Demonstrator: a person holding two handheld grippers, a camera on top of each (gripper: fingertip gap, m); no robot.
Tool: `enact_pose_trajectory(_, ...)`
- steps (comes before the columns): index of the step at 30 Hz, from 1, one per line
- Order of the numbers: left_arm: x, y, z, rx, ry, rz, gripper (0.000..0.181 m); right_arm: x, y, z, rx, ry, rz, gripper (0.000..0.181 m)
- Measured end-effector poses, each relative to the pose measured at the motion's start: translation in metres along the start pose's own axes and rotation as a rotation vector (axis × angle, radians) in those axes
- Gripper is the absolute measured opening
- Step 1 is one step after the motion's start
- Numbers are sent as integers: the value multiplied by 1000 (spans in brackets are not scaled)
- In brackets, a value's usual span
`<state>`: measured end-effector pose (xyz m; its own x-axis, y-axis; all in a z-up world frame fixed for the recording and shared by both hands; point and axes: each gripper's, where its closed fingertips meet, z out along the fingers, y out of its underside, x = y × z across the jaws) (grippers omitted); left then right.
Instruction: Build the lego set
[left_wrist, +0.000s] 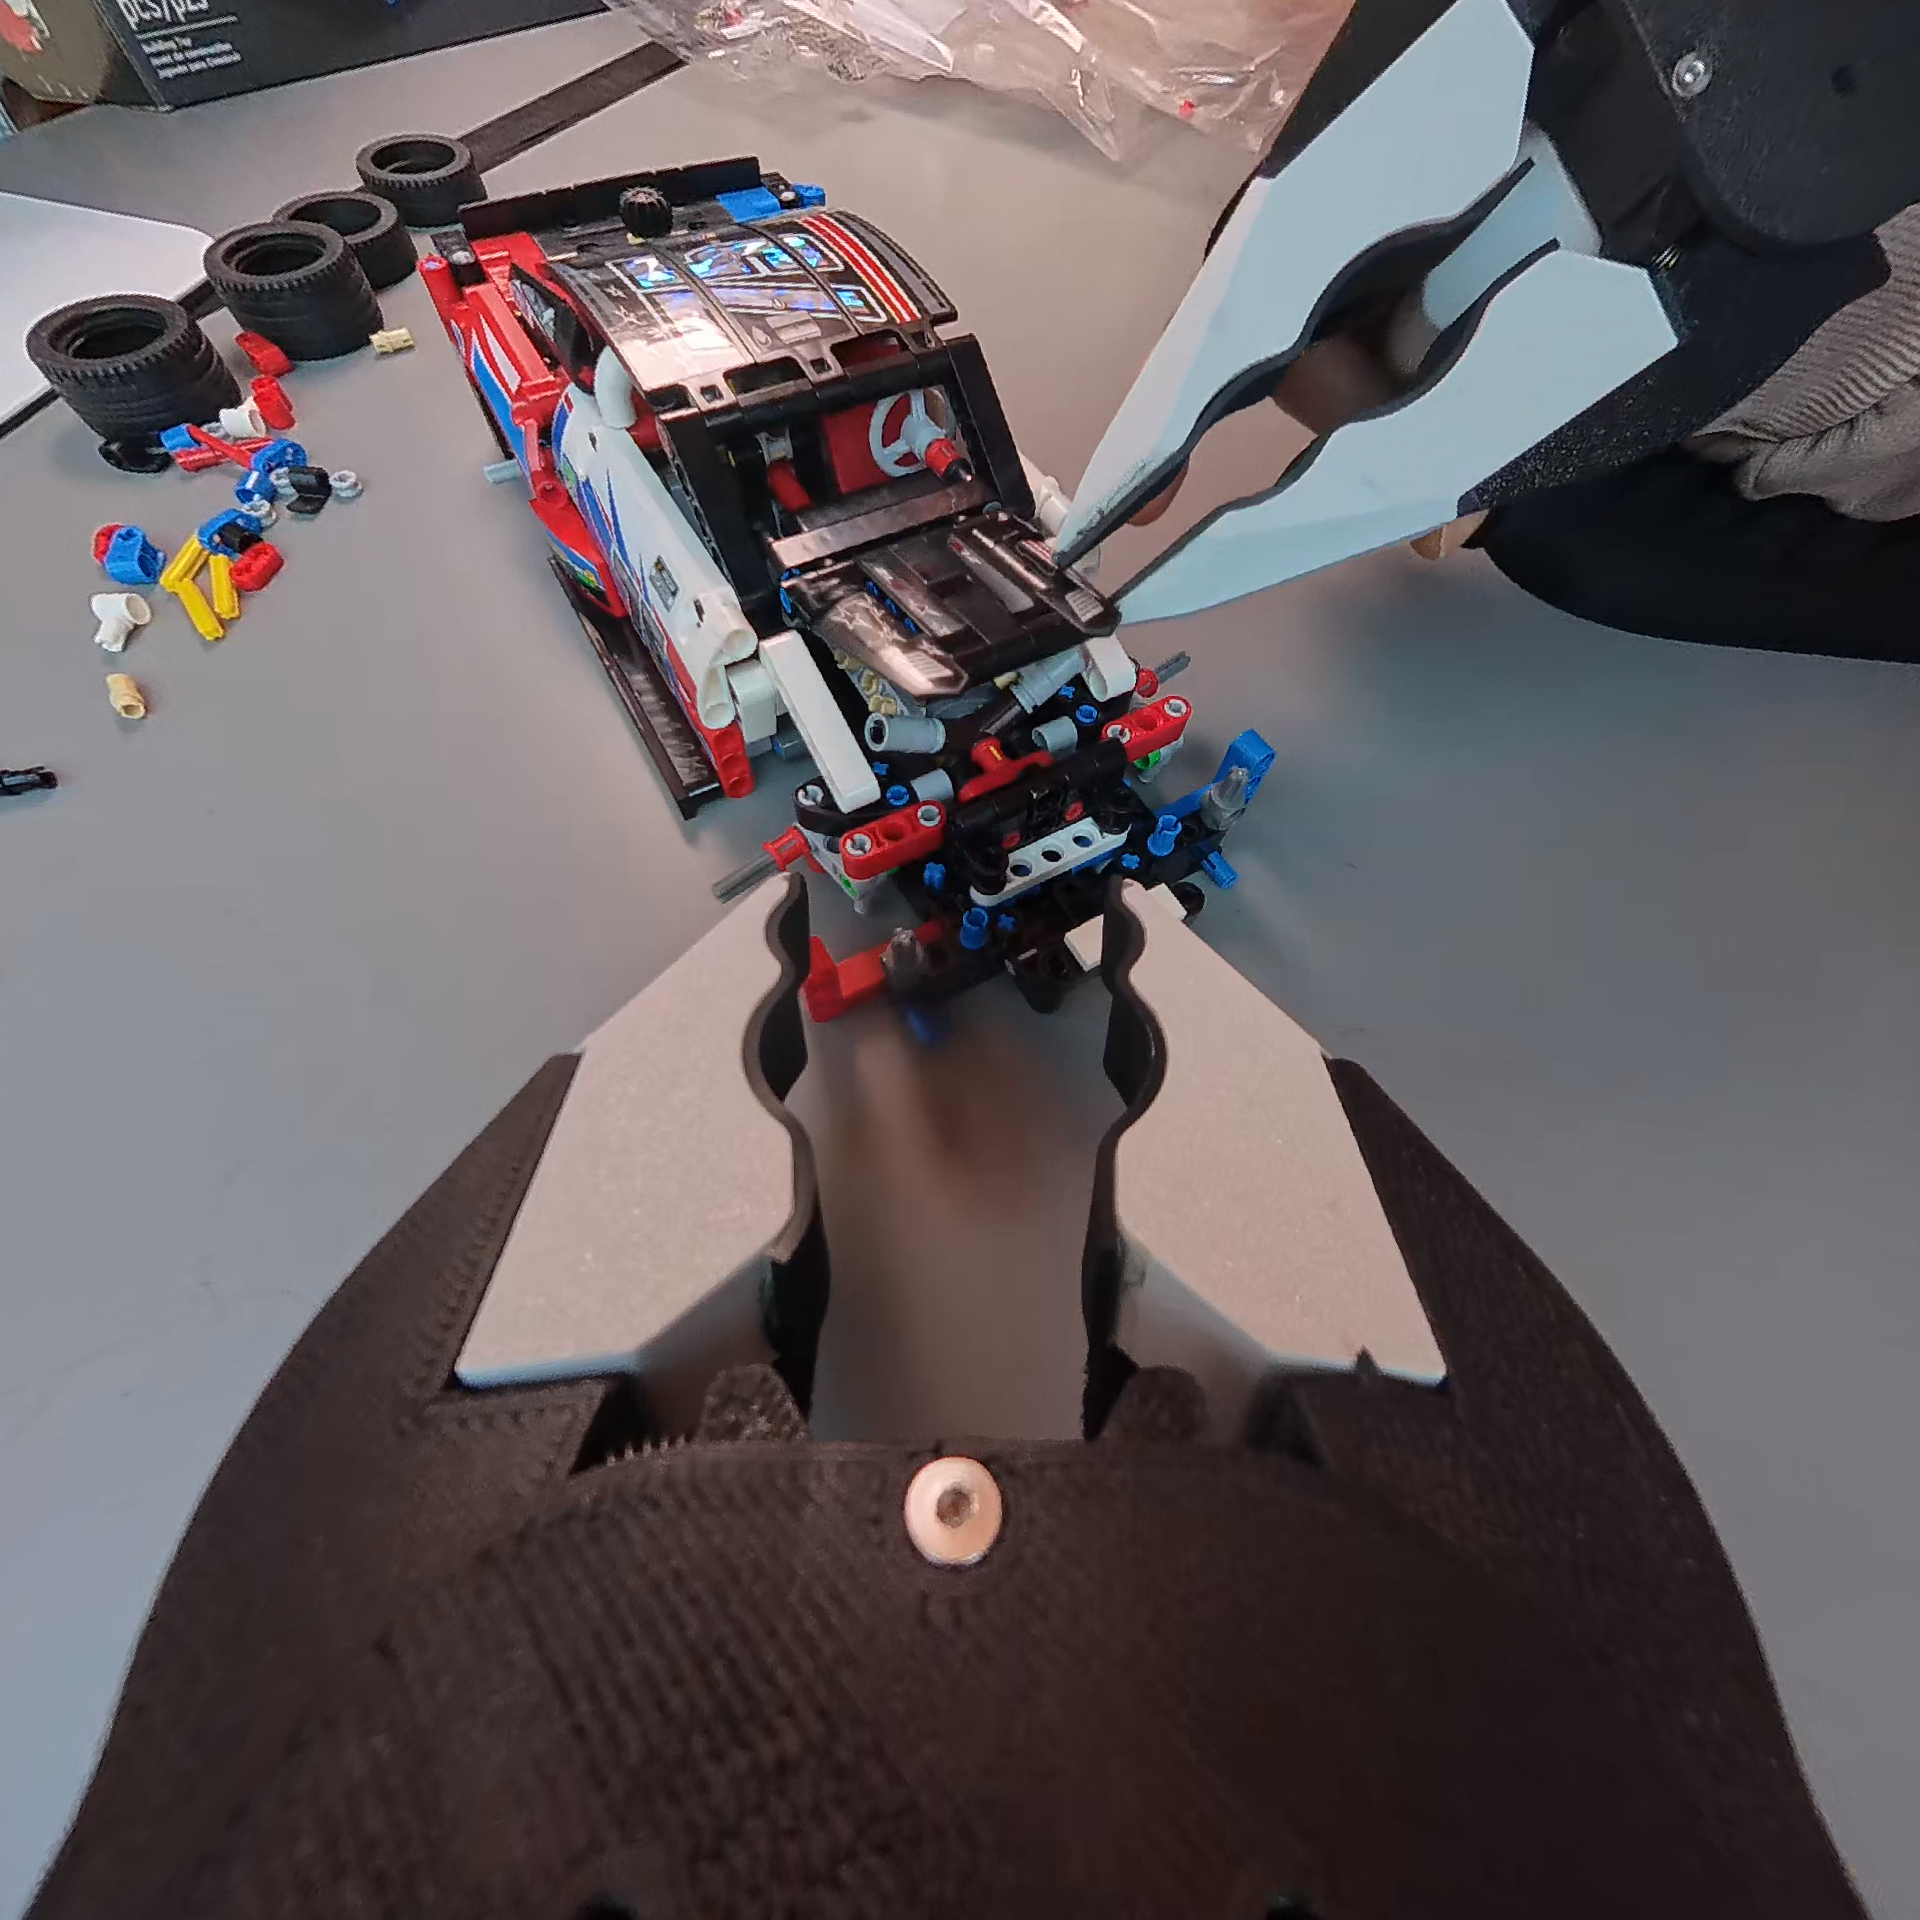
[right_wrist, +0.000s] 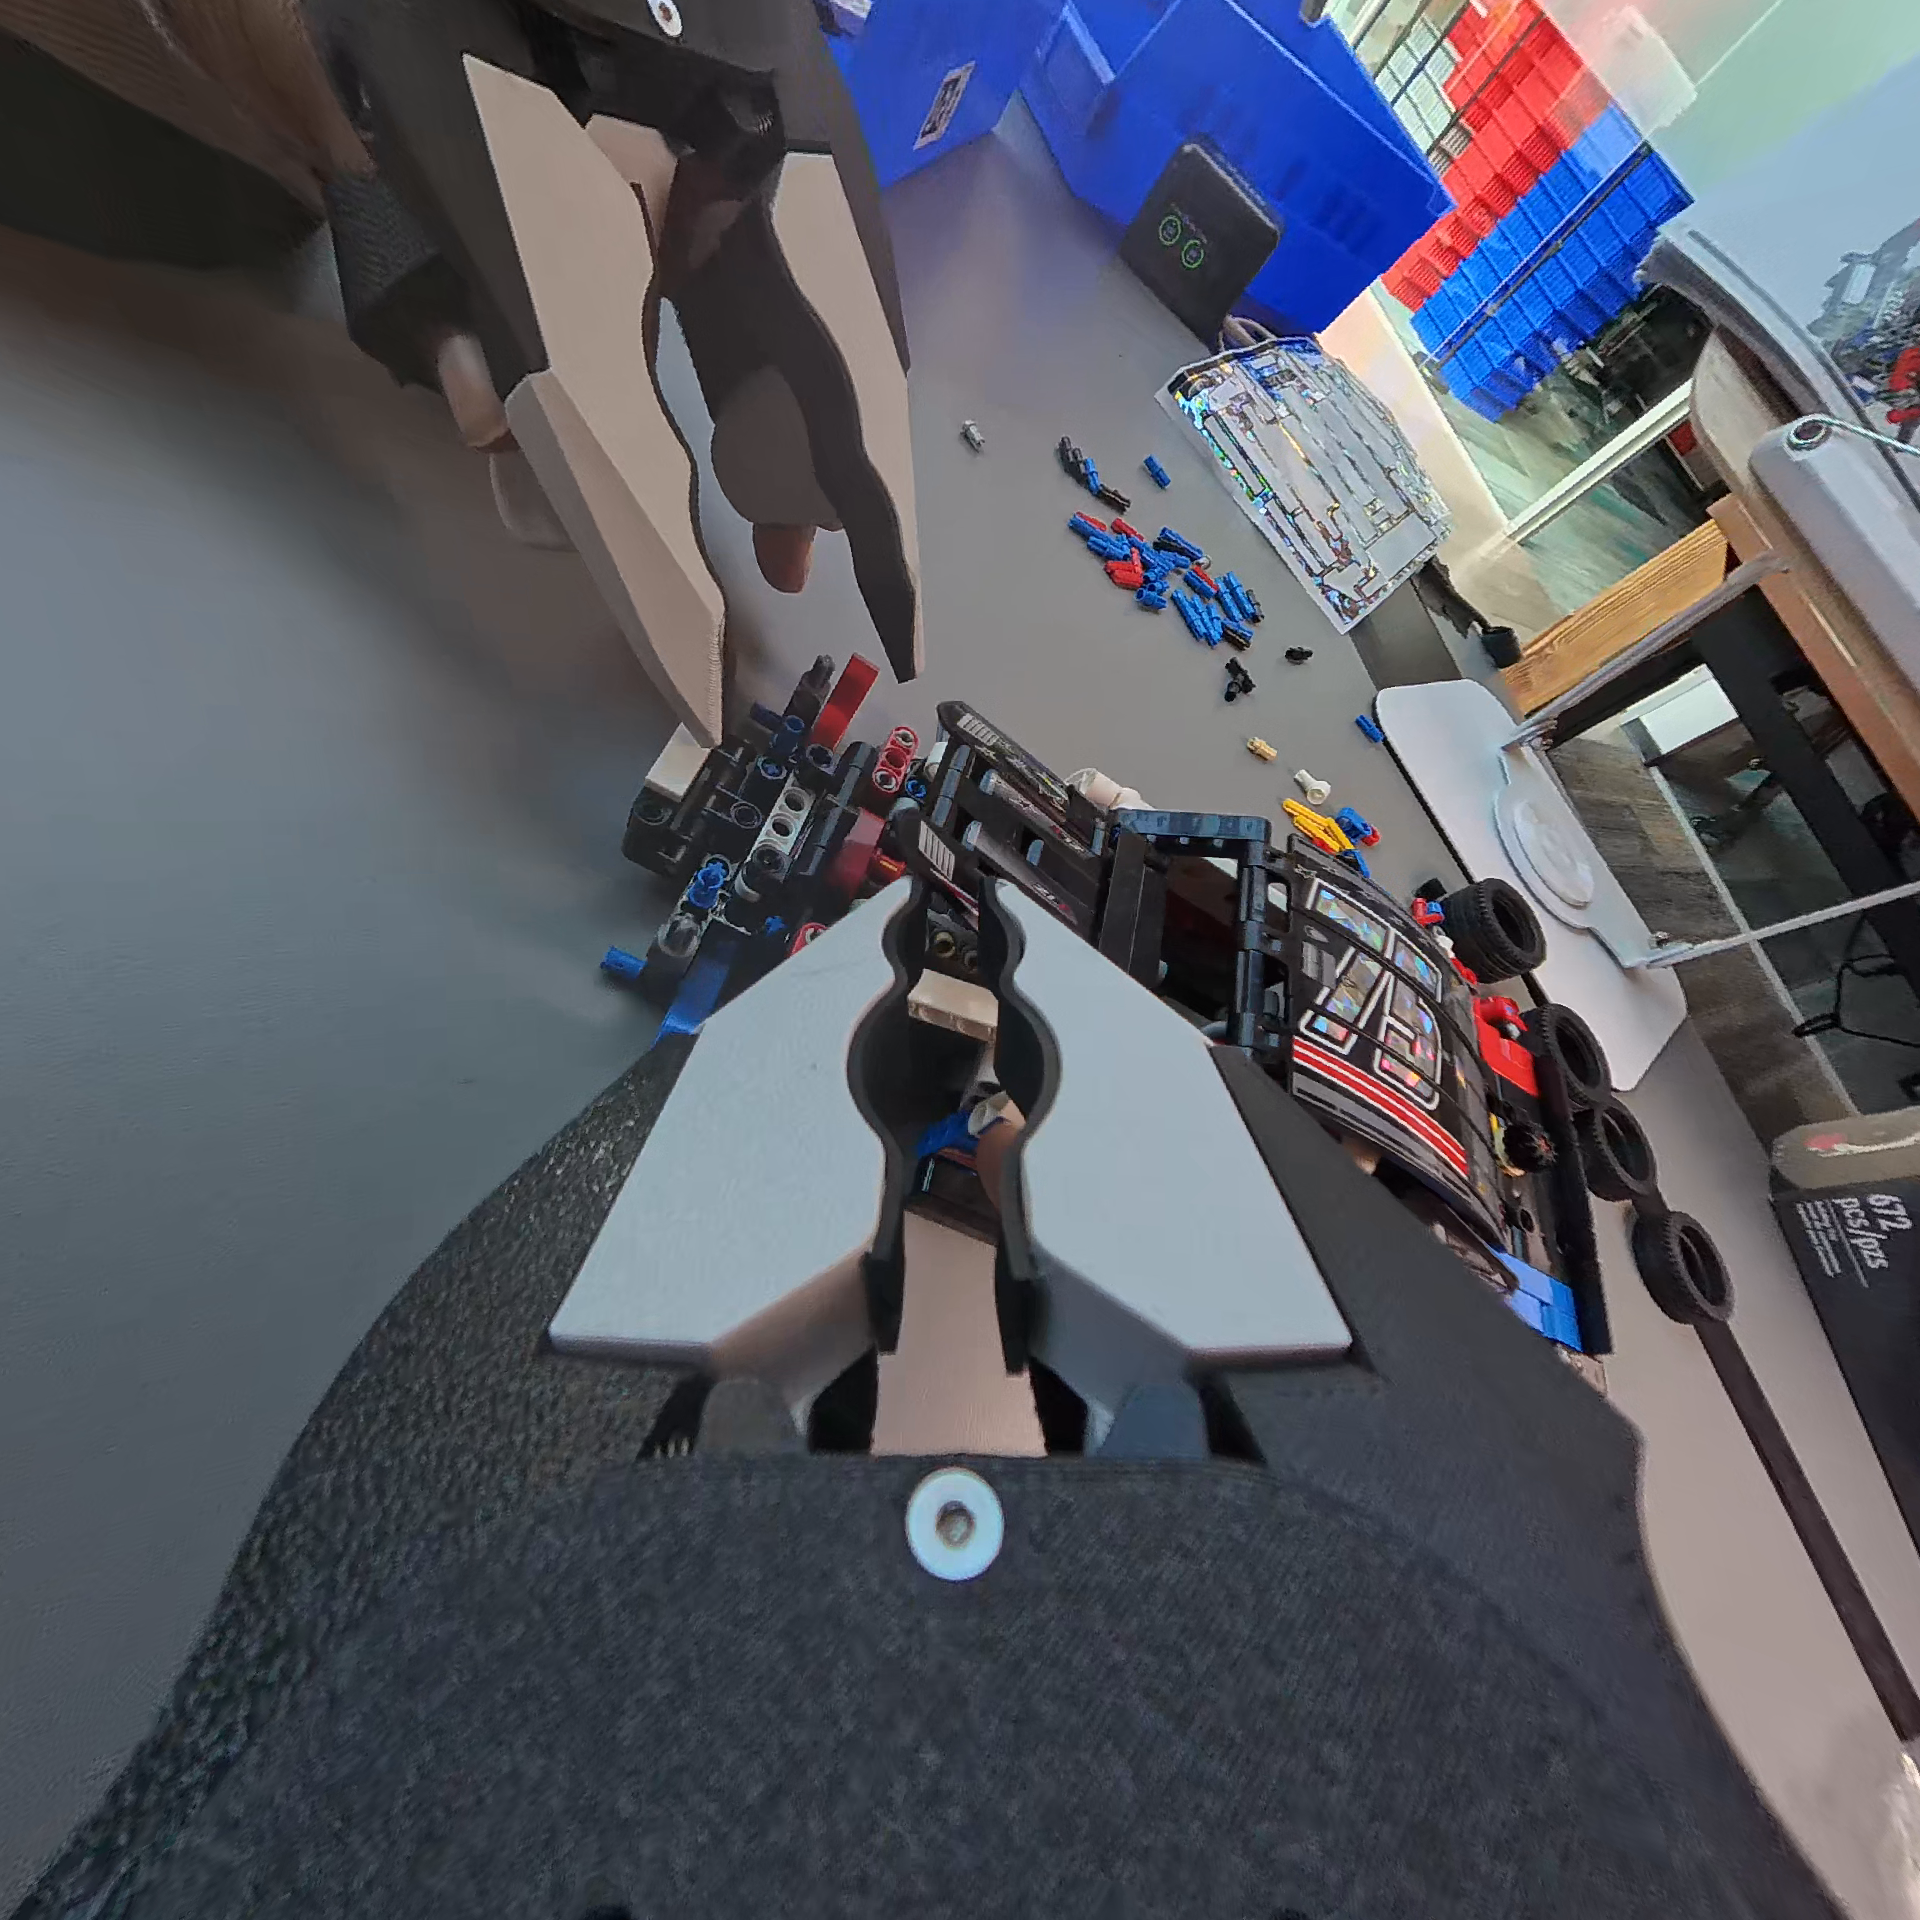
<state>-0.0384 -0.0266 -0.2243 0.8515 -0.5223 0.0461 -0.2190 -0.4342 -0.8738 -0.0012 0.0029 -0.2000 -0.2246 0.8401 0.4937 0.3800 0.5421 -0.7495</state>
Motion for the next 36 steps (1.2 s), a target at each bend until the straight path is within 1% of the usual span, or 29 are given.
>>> enact_pose_trajectory(13,0,0,0,1,-1,-2,55,-1,1,0,0,-11,5,8)
enact_pose_trajectory(17,-1,-1,-1,7,-5,-2,55,-3,-3,-2,28,-37,34,12)
enact_pose_trajectory(20,-2,-9,-3,50,1,-25,45,0,-15,-10,94,-81,108,17)
enact_pose_trajectory(23,3,-23,-3,114,105,-170,32,19,-16,-15,115,-75,187,18)
enact_pose_trajectory(25,-1,-28,3,115,155,-318,31,25,-9,-12,84,-114,225,19)
enact_pose_trajectory(28,-7,-34,11,122,257,-509,34,22,-1,-7,48,-211,247,25)
enact_pose_trajectory(30,-10,-37,15,130,323,-633,32,19,5,-3,26,-250,241,31)
enact_pose_trajectory(31,-13,-38,16,132,342,-673,28,19,7,0,20,-257,234,32)
enact_pose_trajectory(33,-18,-39,18,135,342,-703,24,19,9,1,22,-260,230,32)
enact_pose_trajectory(35,-21,-36,20,107,307,-664,19,18,15,2,-1,-269,235,31)
enact_pose_trajectory(36,-20,-35,21,89,289,-617,18,18,15,3,2,-264,233,31)
